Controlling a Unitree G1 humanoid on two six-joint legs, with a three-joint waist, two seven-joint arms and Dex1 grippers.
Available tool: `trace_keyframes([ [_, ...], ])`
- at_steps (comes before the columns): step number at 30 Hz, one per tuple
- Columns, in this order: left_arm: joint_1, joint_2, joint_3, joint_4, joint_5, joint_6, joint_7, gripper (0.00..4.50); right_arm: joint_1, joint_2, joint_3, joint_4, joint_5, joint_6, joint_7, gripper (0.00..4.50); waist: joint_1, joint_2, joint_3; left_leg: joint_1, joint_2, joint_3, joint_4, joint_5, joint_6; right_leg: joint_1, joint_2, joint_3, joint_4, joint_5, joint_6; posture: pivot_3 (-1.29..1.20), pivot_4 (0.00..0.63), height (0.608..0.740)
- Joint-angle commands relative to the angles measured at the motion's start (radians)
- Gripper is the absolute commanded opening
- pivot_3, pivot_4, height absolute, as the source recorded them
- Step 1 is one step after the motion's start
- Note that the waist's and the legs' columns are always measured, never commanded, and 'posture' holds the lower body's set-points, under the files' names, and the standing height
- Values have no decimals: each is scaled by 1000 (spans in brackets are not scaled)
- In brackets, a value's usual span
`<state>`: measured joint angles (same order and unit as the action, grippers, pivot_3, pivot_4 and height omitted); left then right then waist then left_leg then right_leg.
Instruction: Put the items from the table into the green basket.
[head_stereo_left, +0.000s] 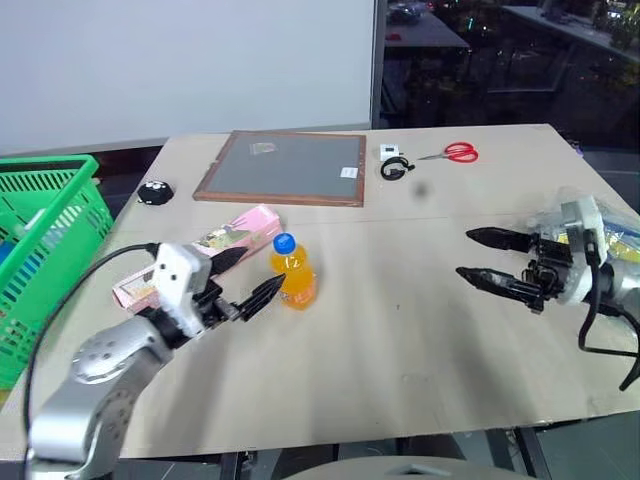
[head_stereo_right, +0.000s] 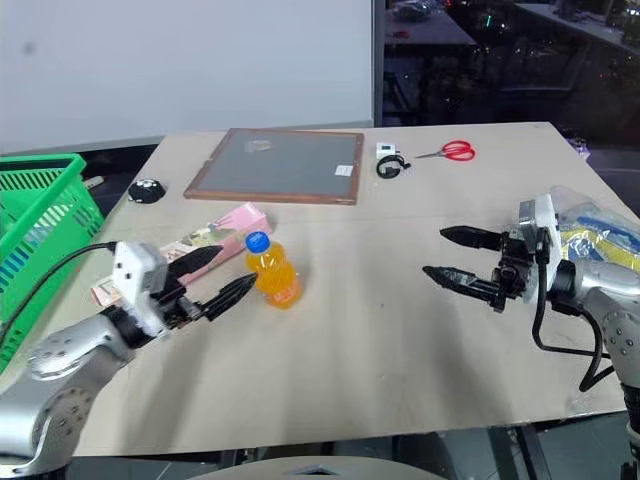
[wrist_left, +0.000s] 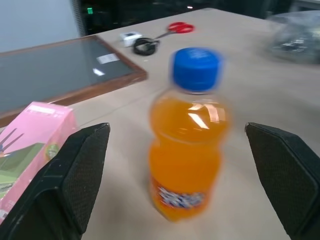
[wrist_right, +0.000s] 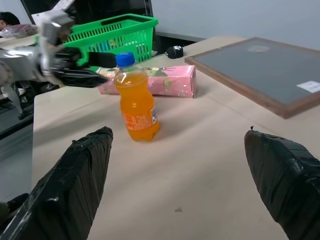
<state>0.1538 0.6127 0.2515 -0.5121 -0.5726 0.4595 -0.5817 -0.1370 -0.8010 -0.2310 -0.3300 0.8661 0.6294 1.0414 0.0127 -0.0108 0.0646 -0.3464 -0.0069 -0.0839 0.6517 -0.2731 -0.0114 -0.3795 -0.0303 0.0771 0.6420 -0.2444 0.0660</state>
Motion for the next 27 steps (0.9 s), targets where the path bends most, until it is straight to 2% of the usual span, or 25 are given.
trace_keyframes([
  [1,-45,-35,-48,43,68,-68,8,4500,5,-4,-24,-38,1,-12,-1,4450,-3,0,0,0,0,0,0,0,0,0,0,0,0,0,0,30,0,740],
  [16,-186,-142,-150,273,123,-146,-65,4500,52,21,-1,-34,-76,-77,14,4450,-5,-1,-1,0,0,0,0,0,0,0,0,0,0,0,0,-4,0,740],
  [18,-192,-153,-151,284,123,-159,-74,3957,56,21,1,-33,-83,-82,22,4500,-6,-1,-1,0,0,0,0,0,0,0,0,0,0,0,0,-4,0,740],
  [19,-195,-159,-149,286,122,-161,-73,3439,54,21,-1,-39,-76,-76,21,4500,-7,-1,-1,0,0,0,0,0,0,0,0,0,0,0,0,-9,0,740],
  [22,-205,-170,-145,291,125,-168,-69,2693,43,22,3,-53,-59,-65,17,4500,-14,-1,-1,0,0,0,0,0,0,0,0,0,0,0,0,-8,0,740],
  [23,-208,-171,-145,291,130,-172,-67,2523,39,22,5,-55,-57,-64,17,4500,-14,-1,-1,0,0,0,0,0,0,0,0,0,0,0,0,-8,0,740],
  [27,-280,-168,-101,274,139,-170,-9,2516,-32,34,19,-84,17,-15,6,4500,-18,-1,-1,0,0,0,0,0,0,0,0,0,0,0,0,3,0,740],
])
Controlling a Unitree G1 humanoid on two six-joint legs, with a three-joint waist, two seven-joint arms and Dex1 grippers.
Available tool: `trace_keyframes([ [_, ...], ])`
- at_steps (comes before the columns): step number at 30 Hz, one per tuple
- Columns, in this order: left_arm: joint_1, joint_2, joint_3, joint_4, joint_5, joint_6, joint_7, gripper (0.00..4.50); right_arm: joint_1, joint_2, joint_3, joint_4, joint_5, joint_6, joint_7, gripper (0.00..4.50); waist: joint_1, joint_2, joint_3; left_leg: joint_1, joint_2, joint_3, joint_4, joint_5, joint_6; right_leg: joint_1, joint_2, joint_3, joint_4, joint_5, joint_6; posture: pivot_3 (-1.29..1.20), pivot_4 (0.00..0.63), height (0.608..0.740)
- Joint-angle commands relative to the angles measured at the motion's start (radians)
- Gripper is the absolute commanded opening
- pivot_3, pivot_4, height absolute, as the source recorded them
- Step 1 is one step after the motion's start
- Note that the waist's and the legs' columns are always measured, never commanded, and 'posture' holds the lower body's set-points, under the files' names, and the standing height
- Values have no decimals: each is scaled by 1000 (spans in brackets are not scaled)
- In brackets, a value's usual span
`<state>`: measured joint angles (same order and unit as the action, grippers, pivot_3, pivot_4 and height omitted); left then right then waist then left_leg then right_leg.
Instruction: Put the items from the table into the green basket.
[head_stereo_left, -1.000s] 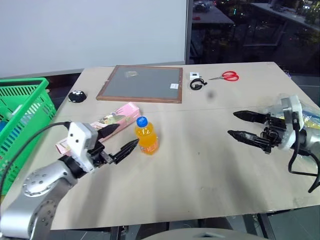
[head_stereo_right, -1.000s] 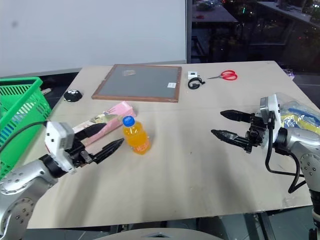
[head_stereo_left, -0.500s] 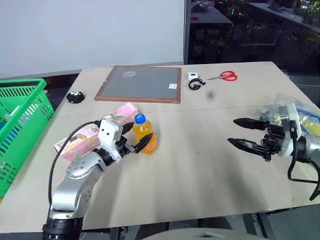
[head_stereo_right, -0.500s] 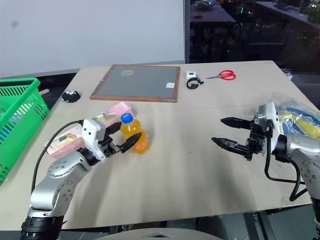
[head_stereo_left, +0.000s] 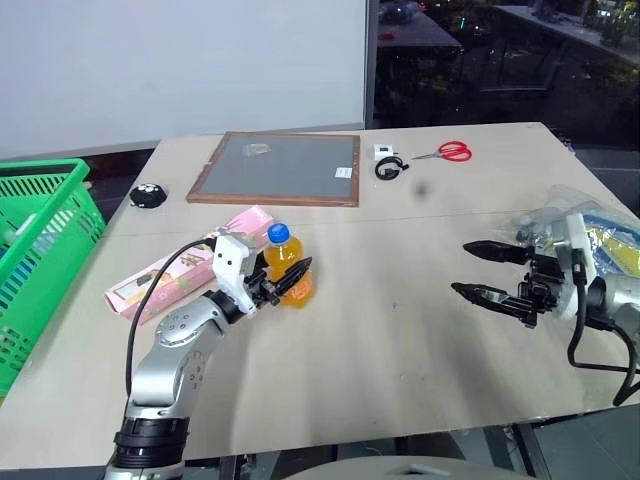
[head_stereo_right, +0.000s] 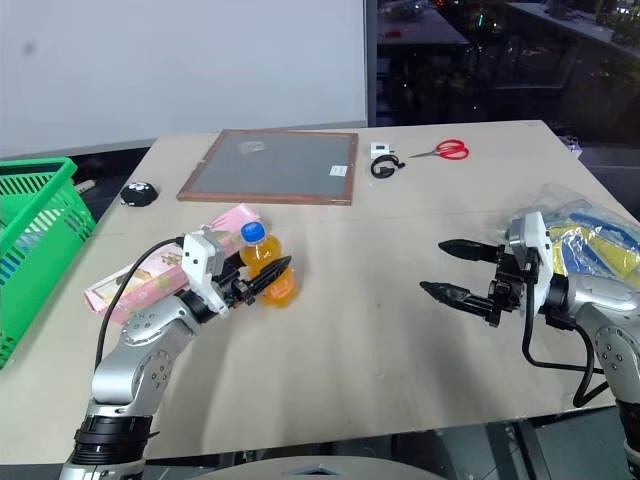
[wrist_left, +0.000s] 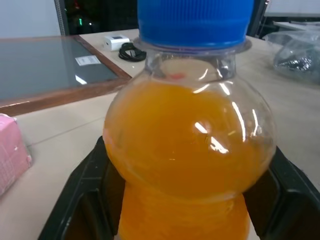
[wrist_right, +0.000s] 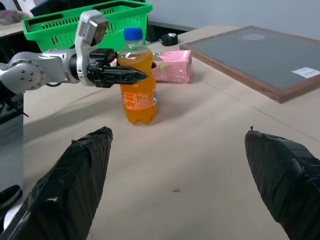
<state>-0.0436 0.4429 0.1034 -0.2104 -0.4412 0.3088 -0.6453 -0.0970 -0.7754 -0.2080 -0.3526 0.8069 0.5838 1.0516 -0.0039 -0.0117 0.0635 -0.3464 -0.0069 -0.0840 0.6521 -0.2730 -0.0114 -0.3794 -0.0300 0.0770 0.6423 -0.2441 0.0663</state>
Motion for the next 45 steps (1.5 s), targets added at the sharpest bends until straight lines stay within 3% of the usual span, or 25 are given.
trace_keyframes([
  [1,-105,4,64,-28,7,-16,73,2516,-92,12,4,-67,87,41,-9,4500,-3,-1,1,0,0,0,1,0,0,0,0,0,0,0,0,19,0,740],
  [6,-327,106,210,74,82,51,282,2516,-231,58,70,-40,90,62,-25,4500,-7,-5,2,-1,1,-4,1,0,0,0,2,-3,1,3,3,74,0,740],
  [11,-487,356,374,266,162,24,343,2516,-364,130,133,18,63,59,-41,4500,-14,-8,3,-4,3,-4,-1,0,0,-6,4,-3,1,5,0,120,0,740],
  [18,-521,718,456,848,297,-219,346,2516,-464,212,185,68,1,26,-73,4500,18,-9,1,-22,0,-6,-7,3,-6,-29,-1,-7,5,6,-1,167,0,740],
  [22,-556,838,444,1141,320,-363,365,2516,-472,240,193,76,-12,12,-62,4500,32,-16,-3,-30,0,-8,-6,3,-7,-34,-3,-12,5,6,-1,185,0,740],
  [27,-566,866,391,1354,351,-466,354,2516,-472,262,198,67,-13,12,-56,4500,72,-21,-6,-32,-3,-9,-3,1,-3,-33,-5,-14,6,6,-1,188,0,740],
  [32,-597,840,341,1421,364,-499,320,2516,-472,267,197,64,-20,9,-58,4500,96,-25,-9,-31,-4,-12,1,3,-7,-34,-4,-16,16,6,-1,174,0,740],
  [34,-601,833,339,1442,359,-504,332,3530,-469,267,193,57,-16,10,-58,4500,97,-32,-13,-31,-2,-16,1,6,-10,-33,-2,-19,18,6,-2,163,0,740],
  [37,-605,828,339,1460,352,-511,349,4456,-463,265,185,44,-9,15,-62,4500,95,-33,-14,-29,0,-17,1,8,-13,-32,-1,-21,19,8,-5,154,0,740],
  [45,-623,813,321,1450,354,-536,328,4456,-449,255,175,30,0,29,-68,4500,80,-30,-14,-17,2,-15,0,8,-14,-24,1,-21,20,8,-5,151,0,740],
])
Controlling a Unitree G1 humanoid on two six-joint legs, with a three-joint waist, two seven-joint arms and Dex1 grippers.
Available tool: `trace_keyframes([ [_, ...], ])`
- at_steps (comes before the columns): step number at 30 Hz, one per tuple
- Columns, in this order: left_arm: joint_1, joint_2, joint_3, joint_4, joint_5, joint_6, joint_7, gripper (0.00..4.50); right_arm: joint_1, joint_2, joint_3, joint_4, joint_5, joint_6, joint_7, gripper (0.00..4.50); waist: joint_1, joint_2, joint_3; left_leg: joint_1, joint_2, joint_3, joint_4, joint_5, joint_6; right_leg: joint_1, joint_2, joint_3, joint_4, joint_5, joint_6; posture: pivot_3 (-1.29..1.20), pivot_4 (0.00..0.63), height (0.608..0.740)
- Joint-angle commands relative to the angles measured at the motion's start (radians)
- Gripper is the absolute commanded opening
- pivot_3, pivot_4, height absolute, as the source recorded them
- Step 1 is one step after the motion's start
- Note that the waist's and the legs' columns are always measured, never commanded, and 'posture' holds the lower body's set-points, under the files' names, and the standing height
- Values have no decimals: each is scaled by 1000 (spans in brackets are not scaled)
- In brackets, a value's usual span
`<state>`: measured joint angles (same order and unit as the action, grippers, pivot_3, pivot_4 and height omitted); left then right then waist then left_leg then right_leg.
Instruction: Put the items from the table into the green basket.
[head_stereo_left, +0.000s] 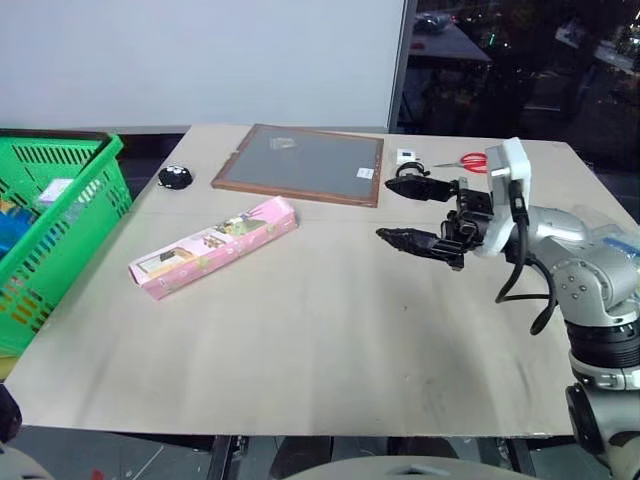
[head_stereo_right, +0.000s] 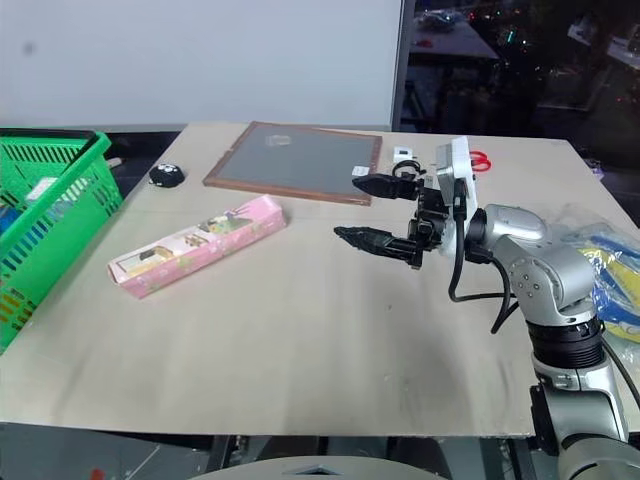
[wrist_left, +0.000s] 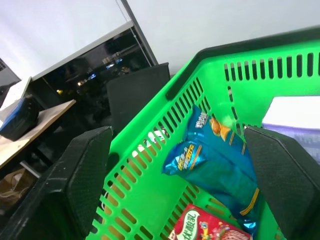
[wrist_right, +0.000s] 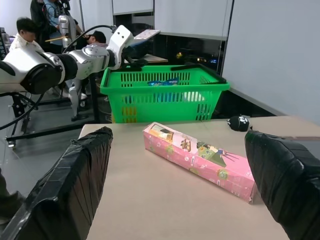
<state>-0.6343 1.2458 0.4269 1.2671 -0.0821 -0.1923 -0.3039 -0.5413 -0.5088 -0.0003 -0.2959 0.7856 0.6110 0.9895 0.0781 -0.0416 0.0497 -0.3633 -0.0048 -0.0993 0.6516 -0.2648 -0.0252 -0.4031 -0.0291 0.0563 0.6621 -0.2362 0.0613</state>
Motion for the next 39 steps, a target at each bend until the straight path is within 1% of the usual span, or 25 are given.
trace_keyframes([
  [1,-44,5,-1,-39,-15,-40,-31,4456,-4,-12,-34,-28,22,3,-6,4500,-3,0,0,0,0,0,0,0,0,0,0,0,0,0,0,151,0,740],
  [5,-85,-47,-9,-134,-59,-56,-174,4456,-1,-16,-36,-27,22,4,-6,4500,-2,0,0,0,0,0,0,0,0,1,0,0,0,0,0,153,0,740],
  [8,-58,-113,-9,-283,-114,-18,-284,4456,4,-20,-40,-27,21,3,-6,4500,-5,0,-1,1,0,0,0,0,0,1,0,0,0,0,0,149,0,740],
  [9,-25,-144,-6,-368,-146,19,-323,4456,8,-23,-41,-27,20,2,-5,4500,-7,0,-1,1,0,0,0,0,0,2,0,0,0,0,0,146,0,740],
  [11,88,-221,-4,-604,-231,126,-395,4456,15,-28,-43,-26,15,-2,-4,4500,-12,2,-4,1,0,1,0,0,0,2,-1,1,0,0,0,140,0,740],
  [12,173,-260,-19,-752,-266,185,-419,4456,22,-32,-45,-26,13,-4,-4,4500,-13,5,-3,1,0,2,1,0,0,2,-2,3,-1,0,0,138,0,740],
  [14,314,-317,-61,-983,-280,271,-418,4456,35,-38,-47,-29,7,-9,-5,4500,-21,7,-4,1,-1,4,0,0,0,1,-2,5,-1,0,0,130,0,740],
  [16,393,-360,-81,-1128,-285,354,-383,4456,47,-42,-48,-32,3,-12,-7,4500,-32,8,-3,2,0,5,0,-1,1,1,-2,7,0,0,0,130,0,740],
  [19,451,-432,-117,-1262,-269,455,-310,4456,74,-54,-53,-41,5,-6,-11,4500,-41,8,-4,1,1,5,-1,-1,1,-1,0,7,0,0,-1,121,0,740],
  [22,488,-468,-154,-1317,-234,519,-274,4456,113,-86,-53,-54,-9,-7,-1,4500,-41,8,-3,2,2,5,0,-1,1,0,2,8,0,0,-1,109,0,740],
  [24,507,-471,-172,-1323,-218,549,-271,4456,128,-101,-53,-56,-15,-13,5,4500,-40,10,-4,2,1,6,0,-1,1,0,2,9,0,0,0,103,0,740],
  [28,528,-436,-202,-1316,-180,633,-283,4456,135,-106,-60,-62,-6,-12,-1,4500,-42,11,-4,4,1,8,0,-1,1,1,2,10,0,0,0,95,0,740],
  [30,503,-407,-214,-1287,-163,666,-299,4456,137,-106,-63,-62,-6,-12,-3,4500,-42,11,-4,4,2,8,1,-1,1,1,3,10,0,0,0,95,0,740],
  [33,470,-357,-262,-1232,-106,626,-341,4456,140,-103,-62,-64,-8,-14,-5,4500,-41,11,-4,4,2,7,1,-1,1,1,3,10,-1,0,0,94,0,740],
  [39,393,-293,-367,-1092,-20,584,-456,4456,141,-98,-58,-57,-14,-25,-3,4500,-41,12,-3,3,2,8,0,-1,1,1,3,10,-2,0,0,91,0,740],
])
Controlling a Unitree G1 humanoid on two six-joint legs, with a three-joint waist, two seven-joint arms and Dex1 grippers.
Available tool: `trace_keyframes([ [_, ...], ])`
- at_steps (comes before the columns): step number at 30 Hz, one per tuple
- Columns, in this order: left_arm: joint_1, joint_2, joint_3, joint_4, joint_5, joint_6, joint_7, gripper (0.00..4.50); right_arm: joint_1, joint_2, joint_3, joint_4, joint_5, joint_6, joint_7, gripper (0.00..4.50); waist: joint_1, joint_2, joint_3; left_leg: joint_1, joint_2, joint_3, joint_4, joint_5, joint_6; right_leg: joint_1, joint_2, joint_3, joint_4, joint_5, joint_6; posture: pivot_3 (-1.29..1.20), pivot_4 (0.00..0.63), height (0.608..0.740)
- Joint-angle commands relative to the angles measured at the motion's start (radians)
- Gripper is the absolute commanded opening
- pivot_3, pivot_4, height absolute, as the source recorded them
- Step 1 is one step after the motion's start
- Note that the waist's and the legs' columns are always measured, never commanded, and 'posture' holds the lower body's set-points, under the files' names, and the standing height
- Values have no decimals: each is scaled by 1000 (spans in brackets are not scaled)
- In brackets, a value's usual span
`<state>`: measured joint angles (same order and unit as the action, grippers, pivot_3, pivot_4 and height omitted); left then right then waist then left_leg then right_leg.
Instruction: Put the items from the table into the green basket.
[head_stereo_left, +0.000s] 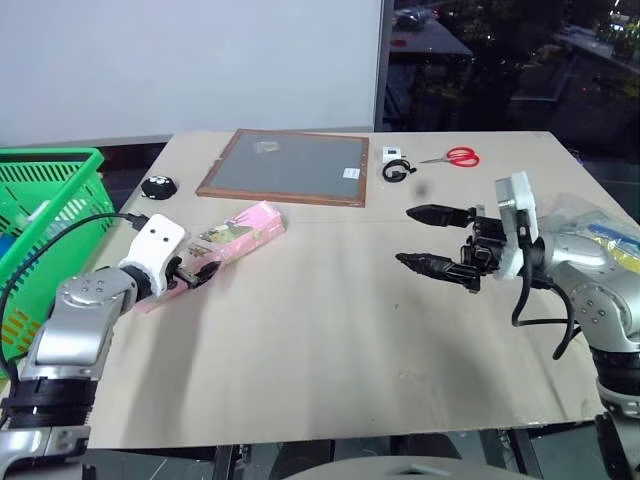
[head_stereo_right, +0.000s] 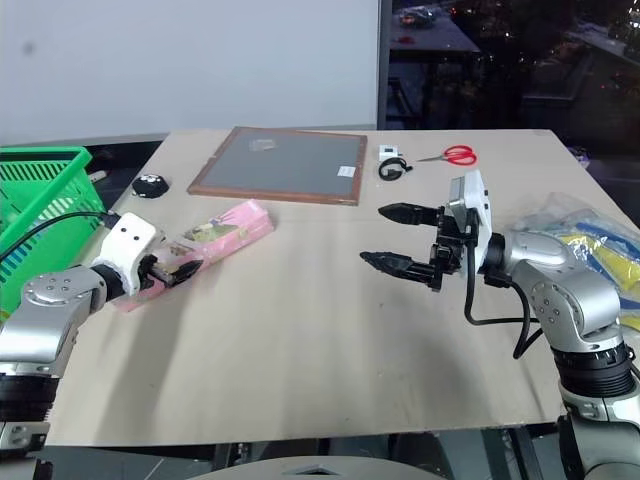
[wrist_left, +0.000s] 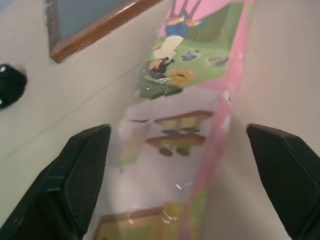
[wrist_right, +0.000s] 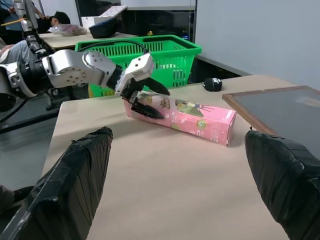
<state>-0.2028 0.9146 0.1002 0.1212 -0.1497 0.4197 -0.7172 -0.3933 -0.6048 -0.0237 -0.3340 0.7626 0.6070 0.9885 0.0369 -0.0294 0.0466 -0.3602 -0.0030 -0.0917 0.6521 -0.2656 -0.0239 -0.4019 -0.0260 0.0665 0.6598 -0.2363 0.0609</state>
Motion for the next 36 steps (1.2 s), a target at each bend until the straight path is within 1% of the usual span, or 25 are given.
trace_keyframes([
  [1,-48,55,-66,77,75,-41,-63,4456,-7,-2,-36,-18,8,-22,-2,4500,0,0,0,0,0,0,0,0,0,0,0,0,0,0,0,84,0,740],
  [4,-81,84,-124,136,137,-83,-97,4456,-4,-3,-39,-19,6,-25,-2,4500,-4,3,0,0,0,0,0,0,0,0,0,0,0,0,0,76,0,740],
  [7,-120,85,-146,186,173,-106,-107,4456,2,-5,-43,-25,6,-25,-4,4500,-9,5,0,0,0,1,0,0,0,0,0,1,0,0,0,68,0,740],
  [10,-141,76,-148,211,173,-65,-134,4456,11,-7,-47,-34,7,-24,-6,4500,-19,6,0,0,0,1,0,0,0,0,0,1,1,-1,1,63,0,740],
  [12,-148,68,-150,221,163,-33,-162,3952,15,-6,-49,-38,8,-24,-9,4500,-24,6,0,0,0,1,0,0,0,0,0,1,1,-2,3,63,0,740],
  [14,-148,62,-147,223,155,-13,-180,3181,18,-6,-49,-40,8,-24,-11,4500,-26,9,-1,0,0,1,0,0,0,0,0,1,1,-2,3,63,0,740],
  [15,-148,62,-147,222,157,-11,-183,2606,19,-6,-49,-41,9,-24,-12,4500,-27,10,-2,1,0,1,0,0,0,0,0,2,1,-2,4,63,0,740],
  [19,-142,60,-135,214,164,-18,-179,918,10,-3,-43,-36,9,-22,-13,4500,-25,12,-3,1,0,1,0,0,0,0,1,2,2,-2,4,72,0,740],
  [21,-141,57,-123,209,168,-28,-161,217,5,-1,-40,-32,9,-22,-12,4500,-24,13,-4,1,0,1,0,0,0,0,0,2,2,-2,4,78,0,740],
  [22,-141,56,-117,207,169,-34,-152,42,4,0,-39,-31,9,-22,-11,4500,-24,13,-4,1,0,1,0,0,0,0,0,2,2,-2,4,78,0,740],
  [29,-146,49,-52,113,176,-26,-53,42,-9,6,-31,-20,6,-22,-5,4500,-22,13,-3,1,0,0,0,0,0,0,1,2,2,-2,4,87,0,740],
  [33,-166,62,-17,51,177,-11,1,42,-10,8,-28,-16,4,-24,-2,4500,-22,10,-2,0,0,0,0,0,0,0,1,1,1,-2,4,87,0,740],
  [36,-200,78,11,21,204,-22,62,42,-16,12,-27,-15,5,-23,1,4500,-21,10,-2,-1,0,0,0,0,0,0,1,1,0,-1,1,87,0,740],
])
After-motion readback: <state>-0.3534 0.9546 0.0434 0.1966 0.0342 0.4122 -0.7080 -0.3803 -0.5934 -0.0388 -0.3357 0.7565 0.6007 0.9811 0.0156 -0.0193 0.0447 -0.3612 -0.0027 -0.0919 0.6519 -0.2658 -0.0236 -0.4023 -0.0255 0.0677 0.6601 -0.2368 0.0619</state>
